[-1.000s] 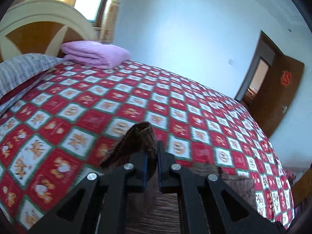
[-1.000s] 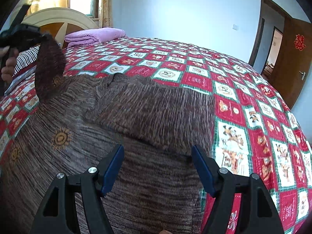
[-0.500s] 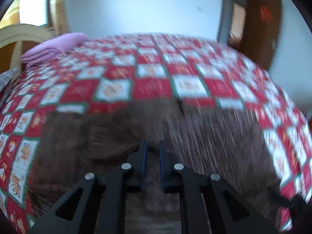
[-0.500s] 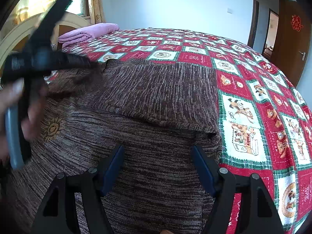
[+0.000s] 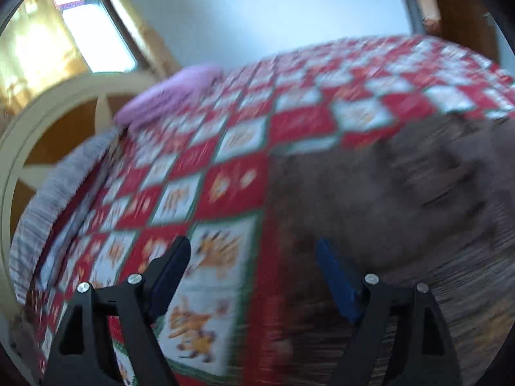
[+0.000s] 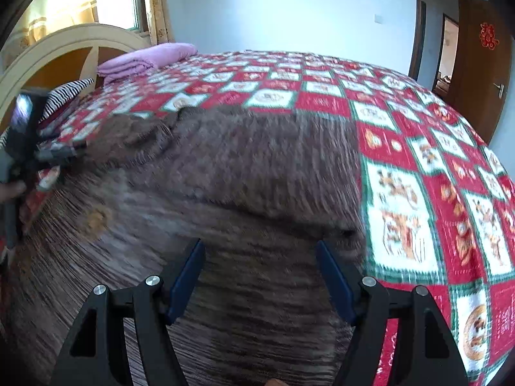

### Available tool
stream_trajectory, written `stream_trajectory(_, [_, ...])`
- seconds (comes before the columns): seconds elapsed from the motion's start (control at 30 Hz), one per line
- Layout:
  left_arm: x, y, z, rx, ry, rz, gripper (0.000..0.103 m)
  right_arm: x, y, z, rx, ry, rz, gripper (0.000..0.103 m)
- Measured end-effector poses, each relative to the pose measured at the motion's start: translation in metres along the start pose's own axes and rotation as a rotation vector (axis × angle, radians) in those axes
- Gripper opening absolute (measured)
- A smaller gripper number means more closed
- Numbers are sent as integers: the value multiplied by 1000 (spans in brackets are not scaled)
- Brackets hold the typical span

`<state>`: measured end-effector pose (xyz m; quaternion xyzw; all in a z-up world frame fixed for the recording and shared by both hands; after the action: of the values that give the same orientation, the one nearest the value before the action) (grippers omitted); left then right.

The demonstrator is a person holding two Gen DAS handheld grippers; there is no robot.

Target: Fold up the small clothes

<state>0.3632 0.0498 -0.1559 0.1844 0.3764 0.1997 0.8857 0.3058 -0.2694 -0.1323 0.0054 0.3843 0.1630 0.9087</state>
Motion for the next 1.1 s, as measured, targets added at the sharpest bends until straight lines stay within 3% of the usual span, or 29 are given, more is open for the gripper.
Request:
stream_trajectory(0.1, [9,6,-11,-20,28,-46,83,10,34,34,-46,3,83,72])
stream_trajectory(0.27, [11,0,-16,-8,46,-65,84,71,95,82,-208,54,61,72])
stream_trajectory(0.33, [11,5,-21,-45,47,-77,91,102,114,92,-228,97,66,72])
stream_trajectory(0.47, [25,18,-24,-124,78,-143,96,153,141,101,-303,175,8,72])
stream_trajectory(0.53, [28,20,-26,-146,87,-170,96,164,132,111,-295,163,-86,69])
stream_trajectory(0.57, [28,21,-26,-151,88,-177,96,165,116,117,-243,154,-156,60])
stream_trajectory(0.63, [28,21,-27,-161,91,-188,97,153,57,130,7,107,-258,59])
stream_trajectory(0.7, [29,22,-27,-172,96,-194,98,137,19,131,135,70,-323,59])
stream_trajectory(0.8, [32,25,-28,-193,108,-214,100,112,6,123,156,50,-208,59])
stream_trajectory(0.97, [35,28,-30,-214,120,-235,101,101,35,100,152,92,103,57])
stream_trajectory(1.03, [35,28,-29,-214,120,-234,101,110,45,93,158,132,166,46])
stream_trajectory(1.07, [35,28,-29,-213,120,-234,101,117,50,91,138,149,156,38])
stream_trajectory(1.1, [35,28,-29,-213,120,-233,101,122,56,88,112,160,122,24])
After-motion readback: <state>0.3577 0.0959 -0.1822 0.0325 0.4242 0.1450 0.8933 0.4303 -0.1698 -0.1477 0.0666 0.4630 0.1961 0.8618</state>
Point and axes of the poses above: each gripper's, at about its wrist camera, not at the fingertips, and x roughly the way its jaws point, y to its left, z to its top, the point moved 1 cm from there along x, roughly the way its jaws point, and after that the axes turned 9 degrees about z, right-handed, at the moved point
